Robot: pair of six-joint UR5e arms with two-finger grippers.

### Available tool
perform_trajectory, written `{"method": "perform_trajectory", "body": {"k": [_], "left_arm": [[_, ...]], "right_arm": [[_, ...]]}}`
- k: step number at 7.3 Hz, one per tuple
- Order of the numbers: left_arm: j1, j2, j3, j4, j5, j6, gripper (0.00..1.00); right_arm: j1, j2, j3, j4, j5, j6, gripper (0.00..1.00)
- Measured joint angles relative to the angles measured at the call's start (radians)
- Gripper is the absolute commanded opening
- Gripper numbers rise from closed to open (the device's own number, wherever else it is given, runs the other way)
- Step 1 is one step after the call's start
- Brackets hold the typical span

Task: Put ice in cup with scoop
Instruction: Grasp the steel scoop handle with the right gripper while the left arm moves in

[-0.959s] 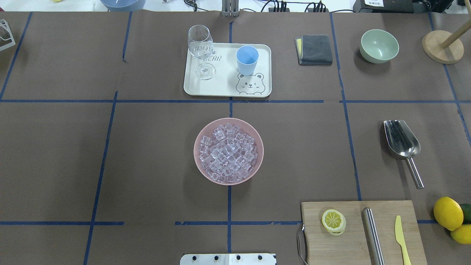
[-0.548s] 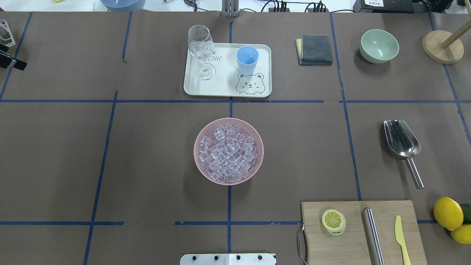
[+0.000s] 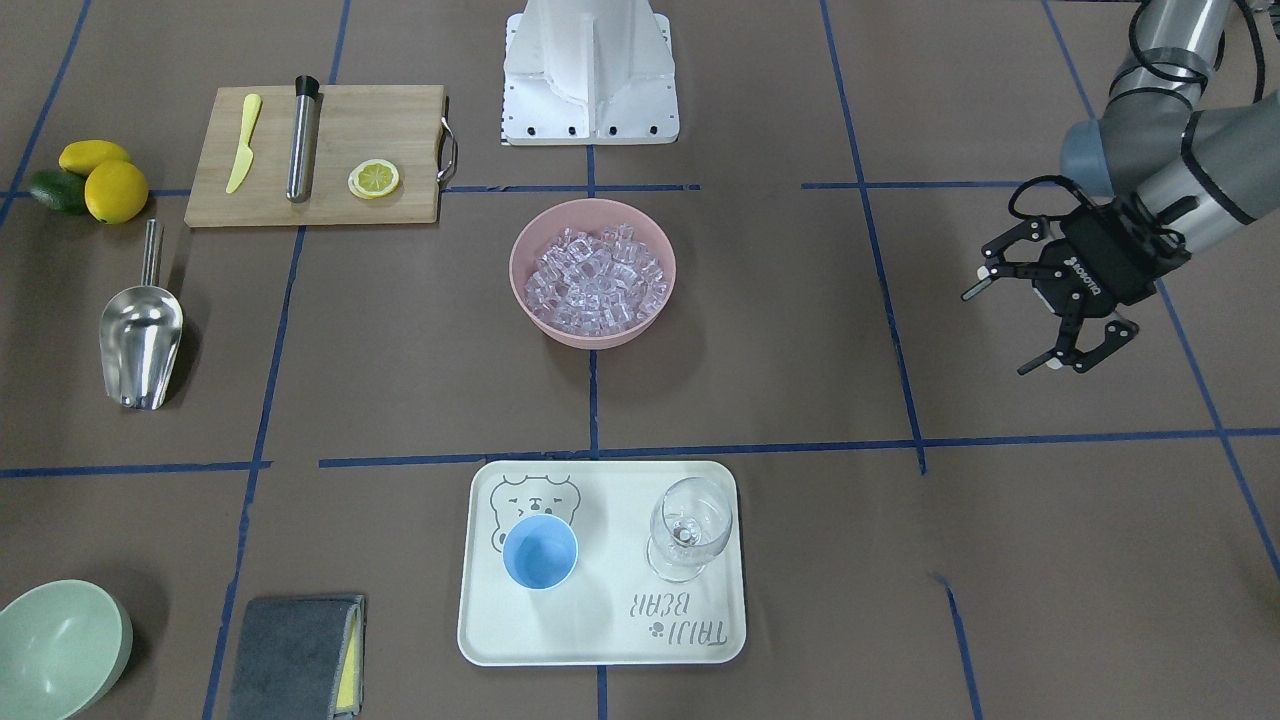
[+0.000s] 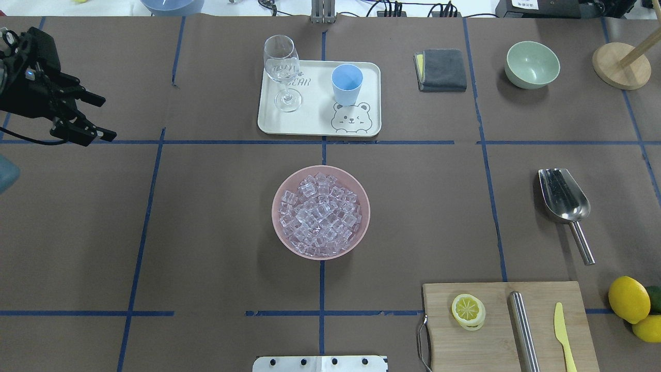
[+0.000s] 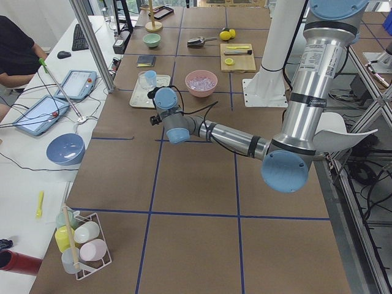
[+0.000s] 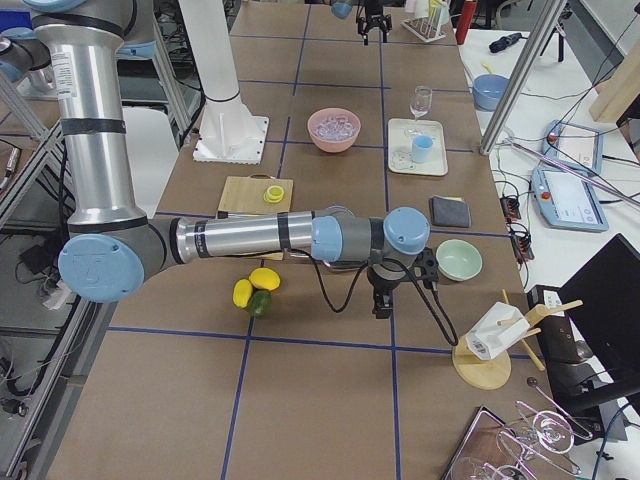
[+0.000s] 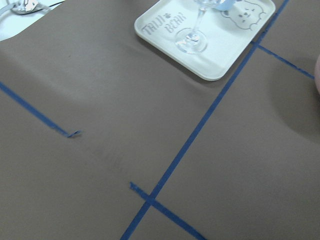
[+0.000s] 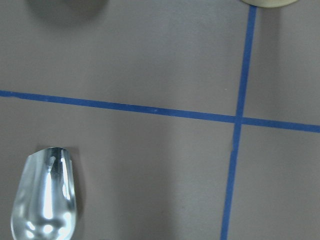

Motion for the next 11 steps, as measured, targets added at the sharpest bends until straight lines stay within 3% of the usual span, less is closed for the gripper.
{"method": "perform_trajectory", "body": {"k": [2, 3, 5, 6, 11], "left_arm": [[0.059, -0.037, -0.002, -0.018, 0.037, -0.003, 1.0], [0.073, -0.051, -0.006, -0.019, 0.064, -0.005, 1.0], [0.082, -0.064, -0.012, -0.021, 0.083, -0.006, 1.0], [0.082, -0.066, -0.012, -0.022, 0.085, -0.006, 1.0], [0.091, -0.067, -0.014, -0.024, 0.085, -0.006, 1.0]], "right_arm": [[-0.091, -0.038, 0.135, 0.03, -0.029, 0.223, 0.99], [-0.144, -0.084, 0.189, 0.129, -0.064, 0.365, 0.99], [-0.301, -0.188, 0.222, 0.46, -0.165, 0.706, 1.0], [-0.373, -0.218, 0.227, 0.545, -0.205, 0.812, 1.0], [-0.571, -0.313, 0.261, 0.585, -0.242, 0.88, 1.0]]}}
